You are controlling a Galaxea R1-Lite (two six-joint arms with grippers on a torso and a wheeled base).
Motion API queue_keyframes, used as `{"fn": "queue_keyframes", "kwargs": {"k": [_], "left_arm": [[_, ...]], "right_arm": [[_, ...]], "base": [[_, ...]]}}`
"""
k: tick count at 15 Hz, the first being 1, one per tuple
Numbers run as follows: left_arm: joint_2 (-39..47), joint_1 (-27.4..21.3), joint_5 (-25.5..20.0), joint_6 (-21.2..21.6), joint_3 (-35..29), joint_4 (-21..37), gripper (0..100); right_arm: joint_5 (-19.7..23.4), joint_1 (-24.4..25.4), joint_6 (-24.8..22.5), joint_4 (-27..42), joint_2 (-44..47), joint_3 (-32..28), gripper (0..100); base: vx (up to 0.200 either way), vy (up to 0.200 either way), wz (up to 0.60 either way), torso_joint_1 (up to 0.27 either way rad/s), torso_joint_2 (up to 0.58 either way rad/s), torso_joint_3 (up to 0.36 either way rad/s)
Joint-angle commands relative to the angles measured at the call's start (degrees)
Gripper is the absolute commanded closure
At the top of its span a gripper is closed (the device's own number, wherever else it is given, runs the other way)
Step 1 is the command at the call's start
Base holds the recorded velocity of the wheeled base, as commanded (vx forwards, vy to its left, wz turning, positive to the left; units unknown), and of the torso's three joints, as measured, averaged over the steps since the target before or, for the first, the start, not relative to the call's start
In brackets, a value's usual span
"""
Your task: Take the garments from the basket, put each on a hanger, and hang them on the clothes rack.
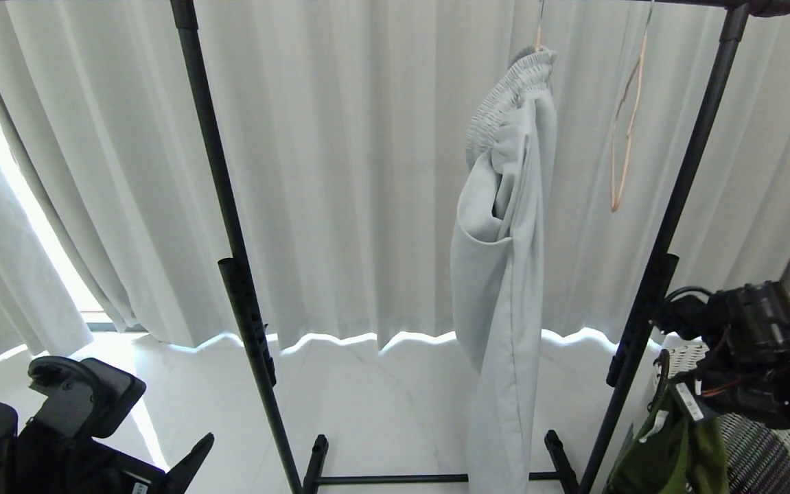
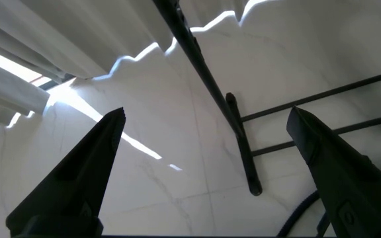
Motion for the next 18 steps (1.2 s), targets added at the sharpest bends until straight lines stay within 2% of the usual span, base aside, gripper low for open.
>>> {"fn": "queue_keyframes", "kwargs": {"k": [1, 4, 13, 15, 16, 18], "left_arm": [[-1.24, 0.01, 0.14, 0.34, 0.00, -0.01, 0], [-3.44, 0.10, 0.75, 3.94, 0.36, -0.01, 0], [-6.43, -0.52, 0.75, 6.49, -0.17, -0.01, 0], [-6.52, -3.94, 0.58, 6.49, -1.75, -0.01, 0], [-5.99, -7.99, 0.14, 6.23, -3.69, -0.01, 0], [-3.00, -13.79, -3.64, 5.96, -6.59, -0.01, 0]], "right_arm": [[0.09, 1.11, 0.38, 5.32, -9.93, -7.15, 100], [0.09, 4.27, 0.38, 9.80, -15.64, -12.34, 100], [0.27, 18.69, 0.38, 9.63, -17.75, -17.08, 100], [0.36, 20.80, 0.47, 9.45, -17.40, -18.14, 100], [0.62, 23.08, 1.00, 9.36, -16.96, -19.28, 100], [0.71, 28.18, 4.16, 9.36, -16.79, -20.77, 100]], "base": [[0.000, 0.000, 0.00, 0.000, 0.00, 0.000], [-0.067, 0.000, 0.00, 0.001, 0.00, 0.002], [-0.200, 0.000, 0.00, 0.003, 0.00, 0.003], [0.000, 0.000, 0.00, 0.000, 0.00, 0.000], [0.000, 0.000, 0.00, 0.000, 0.00, 0.000], [0.000, 0.000, 0.00, 0.000, 0.00, 0.000]]}}
